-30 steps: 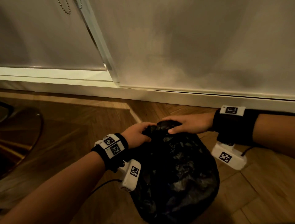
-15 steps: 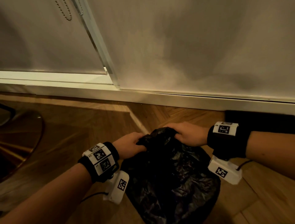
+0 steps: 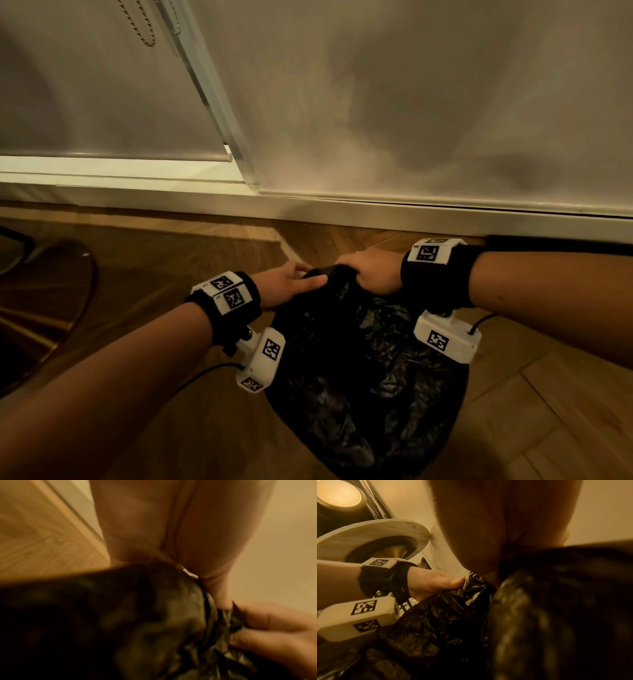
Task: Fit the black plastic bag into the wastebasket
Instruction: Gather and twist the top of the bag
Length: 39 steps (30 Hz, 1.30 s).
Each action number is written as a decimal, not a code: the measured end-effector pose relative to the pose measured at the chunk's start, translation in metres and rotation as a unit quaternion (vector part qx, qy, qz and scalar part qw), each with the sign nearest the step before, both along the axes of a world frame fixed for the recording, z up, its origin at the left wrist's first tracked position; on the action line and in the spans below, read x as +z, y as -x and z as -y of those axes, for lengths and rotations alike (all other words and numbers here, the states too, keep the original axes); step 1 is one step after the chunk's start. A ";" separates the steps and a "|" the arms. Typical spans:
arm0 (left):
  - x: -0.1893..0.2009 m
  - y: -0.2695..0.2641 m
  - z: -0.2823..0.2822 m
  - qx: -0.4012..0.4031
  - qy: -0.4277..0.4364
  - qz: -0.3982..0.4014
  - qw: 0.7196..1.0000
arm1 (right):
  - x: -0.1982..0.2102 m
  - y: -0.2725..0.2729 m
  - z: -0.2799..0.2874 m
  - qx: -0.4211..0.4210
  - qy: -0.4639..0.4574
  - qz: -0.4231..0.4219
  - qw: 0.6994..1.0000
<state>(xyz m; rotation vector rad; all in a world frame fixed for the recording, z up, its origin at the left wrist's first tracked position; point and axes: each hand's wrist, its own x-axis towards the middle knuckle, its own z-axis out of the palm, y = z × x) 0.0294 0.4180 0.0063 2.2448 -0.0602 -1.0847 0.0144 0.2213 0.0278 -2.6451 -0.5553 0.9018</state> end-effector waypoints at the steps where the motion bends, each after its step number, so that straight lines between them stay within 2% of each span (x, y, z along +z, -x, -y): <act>1: -0.001 -0.002 -0.002 0.009 0.023 -0.008 1.000 | 0.000 0.000 -0.001 -0.002 0.002 0.005 1.000; 5: -0.005 -0.002 -0.005 -0.022 0.016 -0.015 1.000 | 0.000 0.002 -0.004 0.000 0.007 -0.001 1.000; 8: -0.012 0.004 -0.007 0.023 0.039 -0.094 0.995 | -0.001 0.005 -0.008 0.004 0.011 -0.002 1.000; 9: -0.014 0.003 -0.006 0.021 0.041 -0.096 0.994 | -0.001 0.004 -0.008 0.004 0.015 -0.005 1.000; 10: -0.012 0.003 -0.006 -0.006 0.030 -0.065 0.997 | -0.001 0.003 -0.008 0.005 0.020 -0.009 1.000; 12: -0.006 0.005 -0.005 -0.063 0.002 0.047 0.997 | 0.001 0.001 -0.005 0.005 0.019 -0.016 1.000; 13: -0.003 0.006 -0.005 -0.079 0.017 0.085 0.993 | 0.003 -0.001 -0.003 0.005 0.010 -0.017 1.000; 15: 0.002 0.012 -0.010 -0.150 0.033 0.144 0.978 | 0.008 -0.003 0.003 0.014 -0.006 -0.015 1.000; 17: -0.001 0.018 -0.014 -0.223 -0.015 0.195 0.955 | 0.011 -0.007 0.008 0.024 0.001 -0.026 0.999; 18: -0.002 0.021 -0.013 -0.232 -0.030 0.207 0.950 | 0.011 -0.010 0.010 0.028 0.017 -0.035 0.999; 22: 0.002 0.023 0.011 -0.243 -0.075 0.209 0.944 | 0.008 -0.017 0.005 0.073 0.071 -0.052 0.993; 27: 0.003 0.022 0.023 -0.253 -0.109 0.191 0.942 | -0.001 -0.010 0.000 0.137 0.109 -0.025 0.984; 30: 0.004 0.018 0.019 -0.266 -0.114 0.185 0.939 | 0.001 -0.010 0.005 0.132 0.120 -0.033 0.983; 33: 0.006 0.015 0.019 -0.278 -0.124 0.211 0.929 | 0.001 -0.013 0.009 0.122 0.110 -0.005 0.986; 36: 0.008 0.005 0.020 -0.266 -0.113 0.247 0.925 | -0.002 -0.014 0.012 0.074 0.081 0.033 0.993; 39: 0.006 -0.003 0.016 -0.255 -0.116 0.223 0.934 | -0.012 -0.016 0.015 0.024 0.063 0.040 0.997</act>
